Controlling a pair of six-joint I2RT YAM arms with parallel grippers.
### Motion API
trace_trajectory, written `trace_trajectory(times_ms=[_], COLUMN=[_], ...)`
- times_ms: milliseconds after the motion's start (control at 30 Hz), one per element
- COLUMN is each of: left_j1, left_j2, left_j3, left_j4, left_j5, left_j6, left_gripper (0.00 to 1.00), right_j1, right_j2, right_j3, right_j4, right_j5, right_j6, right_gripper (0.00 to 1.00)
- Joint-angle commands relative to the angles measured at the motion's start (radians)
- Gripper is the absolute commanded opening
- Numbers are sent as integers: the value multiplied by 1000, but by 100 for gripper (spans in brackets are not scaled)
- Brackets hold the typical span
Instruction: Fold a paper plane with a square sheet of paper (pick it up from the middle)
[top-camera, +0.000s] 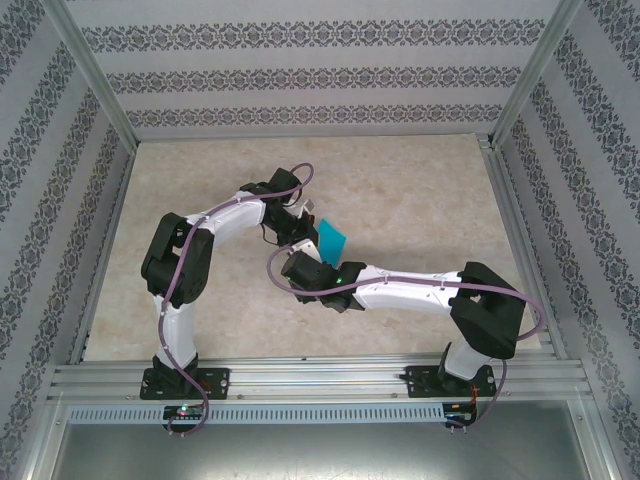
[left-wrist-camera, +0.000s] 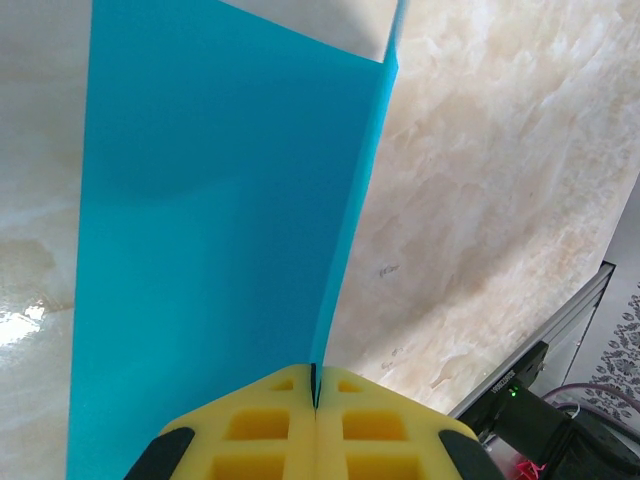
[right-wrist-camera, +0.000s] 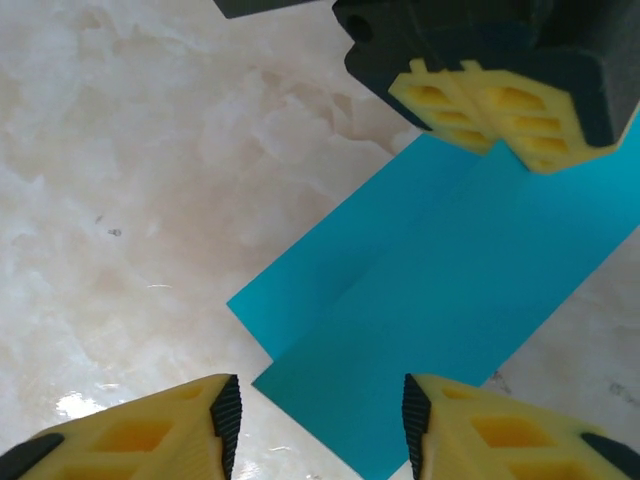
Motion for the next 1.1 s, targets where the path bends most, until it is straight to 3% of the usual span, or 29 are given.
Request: trace_trajectory(times_ms=[0, 567, 667, 900, 1067], left_j1=[-8, -8, -8, -6, -8], left_j2=[17, 17, -2, -158, -231], left_j3=[-3, 8, 2, -92, -229], left_j4=[-40, -50, -49, -49, 33], left_j5=[-4, -14, -46, -317, -302], left_j6=[-5, 0, -13, -106, -158], left_gripper=[0, 1, 21, 55, 52], right_j1=[8, -19, -37, -145, -236], right_j2=[-17, -87, -104, -183, -209], right_j3=[4, -77, -104, -259, -352], right_j4=[-31, 22, 60, 302, 447], right_j5=[53, -18, -66, -338, -500], right_j6=[14, 34, 44, 92, 141], right_gripper=[41, 1, 0, 0, 0])
